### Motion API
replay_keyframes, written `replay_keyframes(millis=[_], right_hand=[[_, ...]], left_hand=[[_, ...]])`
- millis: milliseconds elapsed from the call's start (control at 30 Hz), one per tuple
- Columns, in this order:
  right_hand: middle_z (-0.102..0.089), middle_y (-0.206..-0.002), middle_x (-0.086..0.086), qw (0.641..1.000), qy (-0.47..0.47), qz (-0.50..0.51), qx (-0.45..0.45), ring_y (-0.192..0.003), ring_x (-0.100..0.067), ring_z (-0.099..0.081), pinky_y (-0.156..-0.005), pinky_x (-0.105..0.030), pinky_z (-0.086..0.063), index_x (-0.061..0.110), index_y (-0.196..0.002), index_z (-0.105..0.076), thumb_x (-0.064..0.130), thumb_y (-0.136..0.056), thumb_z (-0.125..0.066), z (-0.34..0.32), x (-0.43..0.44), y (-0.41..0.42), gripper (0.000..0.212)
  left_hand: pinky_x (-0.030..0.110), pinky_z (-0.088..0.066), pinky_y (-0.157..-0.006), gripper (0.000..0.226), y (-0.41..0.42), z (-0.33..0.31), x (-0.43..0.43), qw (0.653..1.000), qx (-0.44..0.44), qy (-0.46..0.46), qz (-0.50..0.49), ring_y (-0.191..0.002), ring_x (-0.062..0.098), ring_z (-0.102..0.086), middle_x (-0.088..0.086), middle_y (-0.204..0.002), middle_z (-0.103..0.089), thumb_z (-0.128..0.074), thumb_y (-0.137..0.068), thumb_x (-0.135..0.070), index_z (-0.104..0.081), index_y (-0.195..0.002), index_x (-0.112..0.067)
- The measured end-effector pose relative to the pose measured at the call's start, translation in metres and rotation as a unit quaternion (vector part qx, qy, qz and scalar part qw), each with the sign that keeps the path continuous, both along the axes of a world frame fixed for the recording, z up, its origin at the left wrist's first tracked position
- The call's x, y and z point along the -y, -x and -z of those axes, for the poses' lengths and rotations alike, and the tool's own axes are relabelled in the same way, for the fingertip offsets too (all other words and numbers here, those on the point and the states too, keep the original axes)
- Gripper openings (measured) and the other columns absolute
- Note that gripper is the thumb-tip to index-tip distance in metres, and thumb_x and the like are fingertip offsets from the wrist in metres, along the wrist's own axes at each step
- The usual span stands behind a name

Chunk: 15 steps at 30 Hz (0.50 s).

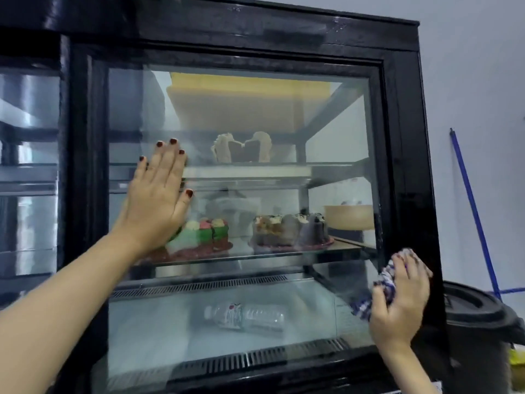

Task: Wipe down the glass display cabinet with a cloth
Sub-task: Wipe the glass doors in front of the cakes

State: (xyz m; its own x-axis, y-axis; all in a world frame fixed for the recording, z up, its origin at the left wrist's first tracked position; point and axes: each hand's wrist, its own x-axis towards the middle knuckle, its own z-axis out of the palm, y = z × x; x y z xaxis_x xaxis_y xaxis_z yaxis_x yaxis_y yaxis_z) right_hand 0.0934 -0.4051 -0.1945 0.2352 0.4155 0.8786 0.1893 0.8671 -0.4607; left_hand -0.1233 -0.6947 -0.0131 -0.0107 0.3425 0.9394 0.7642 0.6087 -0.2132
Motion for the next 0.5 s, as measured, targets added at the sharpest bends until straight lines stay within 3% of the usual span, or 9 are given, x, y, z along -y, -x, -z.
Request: replay_keyframes(millis=[67, 167, 233, 333, 433, 500], right_hand=[[-0.043, -0.139, -0.028, 0.994, 0.094, 0.021, -0.055, -0.131, -0.049, -0.034, -0.113, -0.046, -0.017, -0.011, -0.127, -0.050, 0.027, -0.078, -0.038, 0.032, 0.015, 0.012, 0.063], [-0.043, -0.136, -0.034, 0.988, 0.137, 0.049, -0.058, -0.125, -0.056, -0.035, -0.110, -0.050, -0.020, -0.014, -0.123, -0.052, 0.026, -0.080, -0.039, 0.050, 0.065, 0.052, 0.060], [-0.043, -0.136, -0.033, 0.994, 0.100, 0.043, -0.018, -0.125, -0.054, -0.034, -0.110, -0.051, -0.021, -0.012, -0.123, -0.053, 0.026, -0.078, -0.042, 0.057, 0.114, 0.085, 0.060], [-0.041, -0.141, -0.025, 0.993, -0.029, 0.028, 0.110, -0.130, -0.049, -0.031, -0.109, -0.054, -0.026, 0.001, -0.129, -0.049, 0.034, -0.077, -0.047, 0.073, 0.192, 0.144, 0.062], [-0.031, -0.147, -0.011, 0.967, -0.142, 0.047, 0.205, -0.143, -0.036, -0.017, -0.109, -0.051, -0.024, 0.013, -0.128, -0.049, 0.036, -0.091, -0.029, 0.076, 0.256, 0.186, 0.048], [-0.034, -0.146, -0.008, 0.960, -0.172, 0.034, 0.220, -0.145, -0.031, -0.014, -0.112, -0.047, -0.021, 0.016, -0.127, -0.050, 0.036, -0.092, -0.024, 0.071, 0.267, 0.193, 0.048]], left_hand=[[0.033, 0.009, -0.114, 0.066, 0.013, 0.010, 0.025, 0.998, -0.019, 0.041, -0.037, -0.142, 0.014, 0.000, 0.003, -0.155, -0.003, -0.013, -0.091, -0.042, -0.007, -0.145, -0.006], [0.038, 0.002, -0.115, 0.072, 0.025, 0.020, 0.053, 0.997, 0.023, 0.005, -0.071, -0.143, 0.016, 0.002, 0.003, -0.154, 0.002, -0.009, -0.088, -0.046, -0.007, -0.146, -0.003], [0.039, 0.001, -0.116, 0.073, 0.024, 0.022, 0.054, 0.997, 0.033, -0.004, -0.071, -0.143, 0.016, 0.003, 0.002, -0.153, 0.004, -0.008, -0.088, -0.046, -0.007, -0.146, -0.002], [0.045, -0.004, -0.116, 0.067, 0.024, 0.023, 0.051, 0.997, 0.023, -0.013, -0.067, -0.143, 0.019, -0.002, 0.004, -0.153, -0.001, -0.012, -0.090, -0.039, -0.012, -0.146, -0.001], [0.046, -0.005, -0.115, 0.063, 0.027, 0.023, 0.052, 0.998, 0.011, -0.017, -0.054, -0.142, 0.018, -0.005, 0.003, -0.153, -0.005, -0.016, -0.091, -0.035, -0.012, -0.145, -0.004], [0.044, -0.003, -0.115, 0.063, 0.028, 0.024, 0.053, 0.998, 0.009, -0.017, -0.055, -0.142, 0.015, -0.004, 0.002, -0.153, -0.004, -0.015, -0.091, -0.035, -0.010, -0.146, -0.005]])
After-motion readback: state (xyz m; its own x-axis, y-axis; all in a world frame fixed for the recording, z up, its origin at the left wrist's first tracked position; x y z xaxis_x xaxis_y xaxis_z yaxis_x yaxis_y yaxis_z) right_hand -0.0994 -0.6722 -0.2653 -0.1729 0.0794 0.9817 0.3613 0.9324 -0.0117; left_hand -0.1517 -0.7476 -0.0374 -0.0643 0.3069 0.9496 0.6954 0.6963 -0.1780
